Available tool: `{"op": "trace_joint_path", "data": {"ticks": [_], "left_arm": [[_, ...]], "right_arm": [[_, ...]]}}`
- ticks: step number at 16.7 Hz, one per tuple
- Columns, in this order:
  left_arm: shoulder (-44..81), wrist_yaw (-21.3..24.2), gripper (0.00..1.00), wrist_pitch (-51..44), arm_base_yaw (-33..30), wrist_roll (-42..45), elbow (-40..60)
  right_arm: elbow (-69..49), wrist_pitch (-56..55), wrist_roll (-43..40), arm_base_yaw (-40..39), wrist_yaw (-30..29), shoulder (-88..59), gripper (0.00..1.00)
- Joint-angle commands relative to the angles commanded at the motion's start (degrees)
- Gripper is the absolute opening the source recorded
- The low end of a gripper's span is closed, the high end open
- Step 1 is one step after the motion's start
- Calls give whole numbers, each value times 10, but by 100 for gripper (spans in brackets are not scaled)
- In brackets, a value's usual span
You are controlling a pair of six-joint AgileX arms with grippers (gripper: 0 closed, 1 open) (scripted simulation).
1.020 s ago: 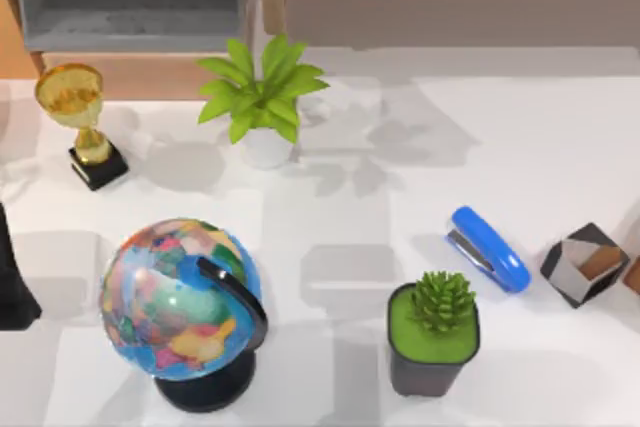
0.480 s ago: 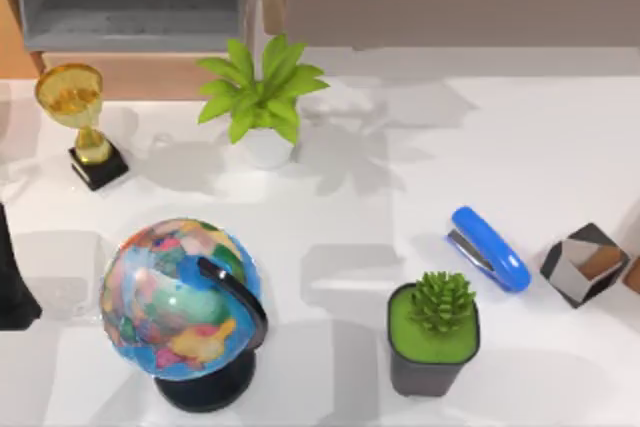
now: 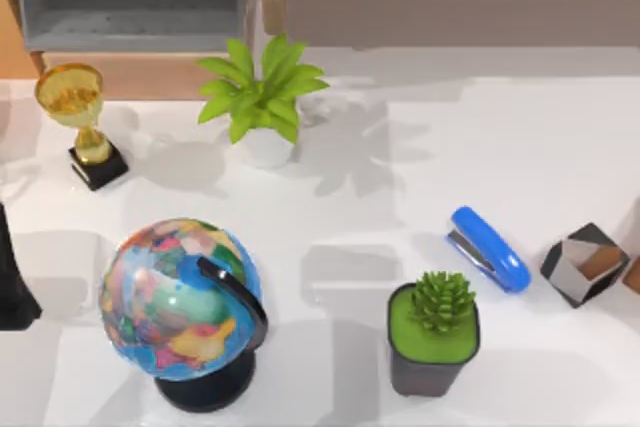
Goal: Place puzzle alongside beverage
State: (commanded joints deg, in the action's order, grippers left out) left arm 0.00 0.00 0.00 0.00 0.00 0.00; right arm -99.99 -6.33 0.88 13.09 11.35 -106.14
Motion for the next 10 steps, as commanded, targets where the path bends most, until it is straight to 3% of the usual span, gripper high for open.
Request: {"op": "trace_joint_path", "data": {"ticks": [10], "left_arm": [[0,0,100,0,0,0,0]], "right_arm": [[0,0,0,0,0,0,25]]}}
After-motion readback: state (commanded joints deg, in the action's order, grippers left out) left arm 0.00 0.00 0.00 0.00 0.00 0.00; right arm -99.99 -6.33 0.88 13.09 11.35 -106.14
